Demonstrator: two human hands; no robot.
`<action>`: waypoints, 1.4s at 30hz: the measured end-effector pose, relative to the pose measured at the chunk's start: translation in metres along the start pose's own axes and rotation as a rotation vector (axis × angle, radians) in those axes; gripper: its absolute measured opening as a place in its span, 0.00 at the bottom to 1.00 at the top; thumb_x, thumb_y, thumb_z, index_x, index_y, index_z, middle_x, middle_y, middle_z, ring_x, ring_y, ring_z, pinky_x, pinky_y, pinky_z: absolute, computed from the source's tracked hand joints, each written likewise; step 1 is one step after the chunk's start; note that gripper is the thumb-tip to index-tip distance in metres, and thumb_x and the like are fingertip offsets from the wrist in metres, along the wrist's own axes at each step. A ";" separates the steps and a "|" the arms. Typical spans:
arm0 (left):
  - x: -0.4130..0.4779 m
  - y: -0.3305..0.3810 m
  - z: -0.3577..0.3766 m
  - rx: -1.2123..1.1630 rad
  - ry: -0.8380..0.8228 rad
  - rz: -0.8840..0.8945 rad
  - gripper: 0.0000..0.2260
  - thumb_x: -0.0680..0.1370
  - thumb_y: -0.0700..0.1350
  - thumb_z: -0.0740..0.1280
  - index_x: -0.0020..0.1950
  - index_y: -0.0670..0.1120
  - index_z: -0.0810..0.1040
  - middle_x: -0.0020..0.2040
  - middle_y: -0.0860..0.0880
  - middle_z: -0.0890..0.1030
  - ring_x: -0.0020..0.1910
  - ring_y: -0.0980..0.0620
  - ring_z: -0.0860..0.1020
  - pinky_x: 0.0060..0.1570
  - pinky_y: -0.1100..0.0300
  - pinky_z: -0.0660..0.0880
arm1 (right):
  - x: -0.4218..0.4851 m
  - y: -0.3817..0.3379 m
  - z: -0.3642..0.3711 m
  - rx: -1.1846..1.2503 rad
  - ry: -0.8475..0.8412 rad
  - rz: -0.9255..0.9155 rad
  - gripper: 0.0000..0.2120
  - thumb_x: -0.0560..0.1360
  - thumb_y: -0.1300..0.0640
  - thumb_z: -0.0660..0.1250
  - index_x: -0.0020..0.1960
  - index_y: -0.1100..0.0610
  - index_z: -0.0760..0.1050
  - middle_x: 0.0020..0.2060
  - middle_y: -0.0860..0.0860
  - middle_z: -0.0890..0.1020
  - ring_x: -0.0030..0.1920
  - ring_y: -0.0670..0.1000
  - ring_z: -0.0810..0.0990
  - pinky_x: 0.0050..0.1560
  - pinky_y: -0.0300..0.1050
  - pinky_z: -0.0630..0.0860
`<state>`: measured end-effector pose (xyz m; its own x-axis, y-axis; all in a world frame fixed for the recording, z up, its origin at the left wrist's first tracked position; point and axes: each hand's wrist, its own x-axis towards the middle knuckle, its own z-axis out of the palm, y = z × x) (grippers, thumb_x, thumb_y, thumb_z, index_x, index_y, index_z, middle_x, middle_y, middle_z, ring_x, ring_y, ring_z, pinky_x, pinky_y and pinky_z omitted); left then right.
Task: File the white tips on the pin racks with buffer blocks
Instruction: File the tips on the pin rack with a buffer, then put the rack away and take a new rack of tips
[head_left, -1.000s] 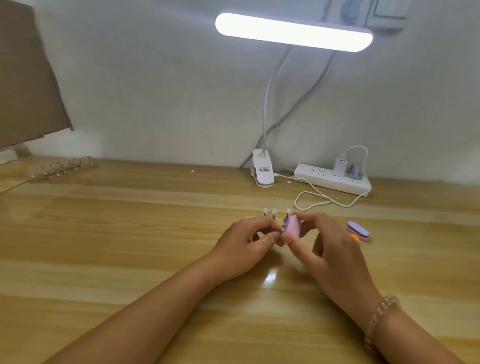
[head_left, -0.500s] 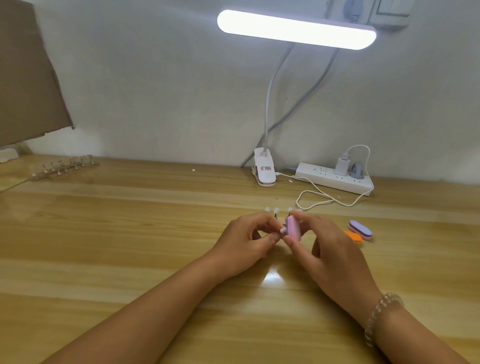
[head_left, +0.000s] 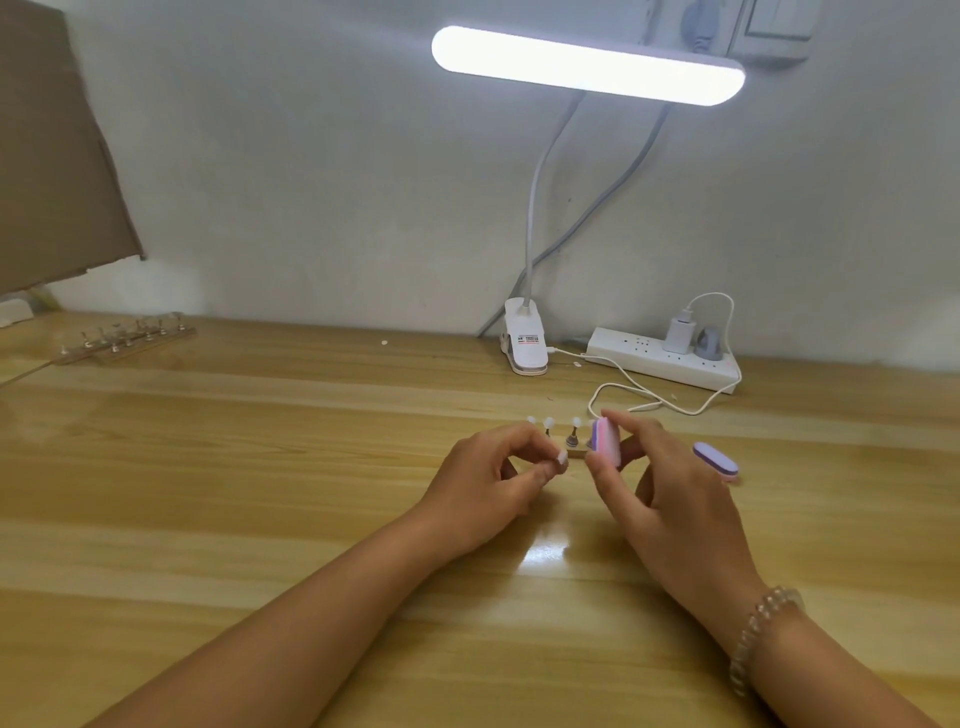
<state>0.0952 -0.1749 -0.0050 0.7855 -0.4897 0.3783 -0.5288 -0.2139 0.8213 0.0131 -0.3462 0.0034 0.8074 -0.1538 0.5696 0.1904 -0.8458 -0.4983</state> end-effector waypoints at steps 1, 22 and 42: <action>0.000 0.000 0.000 0.014 0.063 -0.002 0.05 0.79 0.41 0.69 0.46 0.52 0.80 0.48 0.54 0.85 0.28 0.61 0.74 0.36 0.62 0.71 | -0.001 -0.001 0.000 -0.021 -0.014 -0.006 0.16 0.74 0.42 0.65 0.60 0.43 0.73 0.41 0.37 0.78 0.31 0.42 0.75 0.34 0.44 0.72; 0.018 -0.022 -0.017 0.203 0.336 -0.307 0.05 0.75 0.53 0.72 0.40 0.58 0.80 0.41 0.63 0.82 0.41 0.61 0.77 0.43 0.60 0.73 | 0.015 0.011 0.002 -0.050 -0.168 0.392 0.20 0.79 0.48 0.63 0.70 0.45 0.67 0.65 0.41 0.75 0.64 0.48 0.74 0.59 0.50 0.72; 0.020 -0.013 -0.008 0.415 0.323 -0.341 0.05 0.76 0.55 0.70 0.50 0.58 0.83 0.49 0.62 0.83 0.45 0.60 0.74 0.35 0.64 0.64 | 0.033 0.014 0.009 -0.227 -0.233 0.393 0.10 0.77 0.42 0.63 0.58 0.39 0.75 0.58 0.41 0.75 0.55 0.45 0.76 0.50 0.46 0.75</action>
<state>0.1203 -0.1753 -0.0042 0.9554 -0.0696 0.2871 -0.2608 -0.6552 0.7090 0.0473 -0.3580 0.0090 0.9019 -0.3861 0.1938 -0.2578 -0.8409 -0.4758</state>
